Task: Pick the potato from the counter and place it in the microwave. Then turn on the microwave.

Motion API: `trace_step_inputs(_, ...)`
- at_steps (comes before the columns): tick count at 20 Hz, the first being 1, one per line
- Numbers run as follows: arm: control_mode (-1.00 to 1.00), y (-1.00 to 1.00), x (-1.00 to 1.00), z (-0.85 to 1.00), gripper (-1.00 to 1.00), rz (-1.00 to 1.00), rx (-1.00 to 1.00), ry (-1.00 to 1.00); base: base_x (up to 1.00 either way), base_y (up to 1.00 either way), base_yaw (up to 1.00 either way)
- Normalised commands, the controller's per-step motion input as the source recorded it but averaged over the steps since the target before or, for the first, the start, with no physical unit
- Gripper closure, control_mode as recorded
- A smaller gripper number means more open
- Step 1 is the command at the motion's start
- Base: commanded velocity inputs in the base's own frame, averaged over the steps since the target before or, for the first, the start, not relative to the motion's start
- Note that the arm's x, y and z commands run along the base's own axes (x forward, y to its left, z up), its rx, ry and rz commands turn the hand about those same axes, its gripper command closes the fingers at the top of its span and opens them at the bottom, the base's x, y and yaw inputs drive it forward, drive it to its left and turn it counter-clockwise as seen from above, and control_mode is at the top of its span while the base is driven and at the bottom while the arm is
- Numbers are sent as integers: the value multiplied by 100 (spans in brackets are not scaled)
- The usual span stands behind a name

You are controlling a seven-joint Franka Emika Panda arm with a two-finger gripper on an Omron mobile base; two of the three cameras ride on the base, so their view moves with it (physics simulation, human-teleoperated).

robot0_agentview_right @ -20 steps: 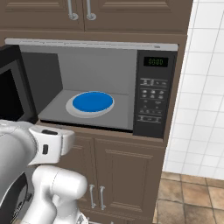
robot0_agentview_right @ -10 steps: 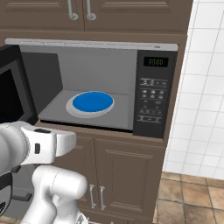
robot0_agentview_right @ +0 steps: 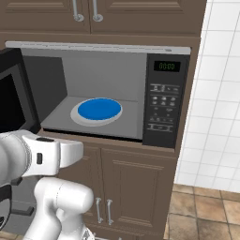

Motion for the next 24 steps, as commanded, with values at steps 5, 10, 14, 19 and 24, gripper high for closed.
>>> trace_step_inputs(5,-100,0,-3,-12,-100,-9,-9,0,0,0,0)
trace_step_inputs(10,-100,-2,-2,-3,-100,-9,-3,0,0,0,0)
trace_step_inputs(14,-100,-9,0,0,-100,0,0,0,0,0,0)
trace_step_inputs(19,-100,-8,-5,-3,-100,0,0,0,0,0,0)
trace_step_inputs(24,-100,-1,-7,-7,-100,0,0,0,0,0,0)
